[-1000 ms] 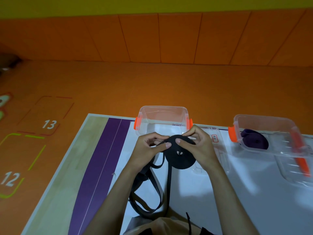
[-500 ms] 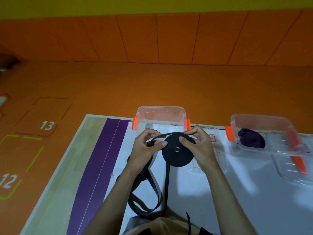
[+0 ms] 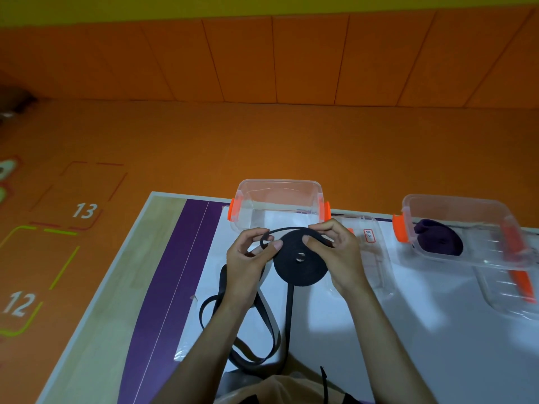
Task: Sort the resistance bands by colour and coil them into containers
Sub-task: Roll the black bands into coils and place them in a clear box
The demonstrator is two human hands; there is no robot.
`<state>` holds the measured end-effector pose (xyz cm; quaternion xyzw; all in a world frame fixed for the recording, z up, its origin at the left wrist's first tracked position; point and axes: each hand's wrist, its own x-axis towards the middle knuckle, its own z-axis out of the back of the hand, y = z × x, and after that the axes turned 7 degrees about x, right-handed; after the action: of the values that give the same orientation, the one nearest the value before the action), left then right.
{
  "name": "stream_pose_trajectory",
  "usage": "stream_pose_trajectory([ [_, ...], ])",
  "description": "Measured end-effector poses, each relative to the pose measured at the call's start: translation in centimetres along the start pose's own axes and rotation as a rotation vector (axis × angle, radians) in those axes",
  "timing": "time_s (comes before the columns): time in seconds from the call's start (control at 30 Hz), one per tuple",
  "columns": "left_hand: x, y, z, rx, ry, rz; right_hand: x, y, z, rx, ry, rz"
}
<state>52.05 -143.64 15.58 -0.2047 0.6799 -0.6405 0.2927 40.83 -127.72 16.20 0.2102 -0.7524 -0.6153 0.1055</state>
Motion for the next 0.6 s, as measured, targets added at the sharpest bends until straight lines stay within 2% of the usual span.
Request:
stream_pose_trajectory([
  [0.13,0.1,0.5,0.4,-0.047,0.025,0.078,0.6,-0.4,-0.6,0.052,-0.043,-0.022],
  [0.33,1.1,0.5,2.0,-0.151,0.191,0.309,1.8,-1.4,-1.3,0.083,-0.093,-0.055],
  [0.6,6.8,-0.7,1.5,-0.019,0.041,0.35,5.6,-3.5,-2.6,0.122,-0.198,-0.141],
])
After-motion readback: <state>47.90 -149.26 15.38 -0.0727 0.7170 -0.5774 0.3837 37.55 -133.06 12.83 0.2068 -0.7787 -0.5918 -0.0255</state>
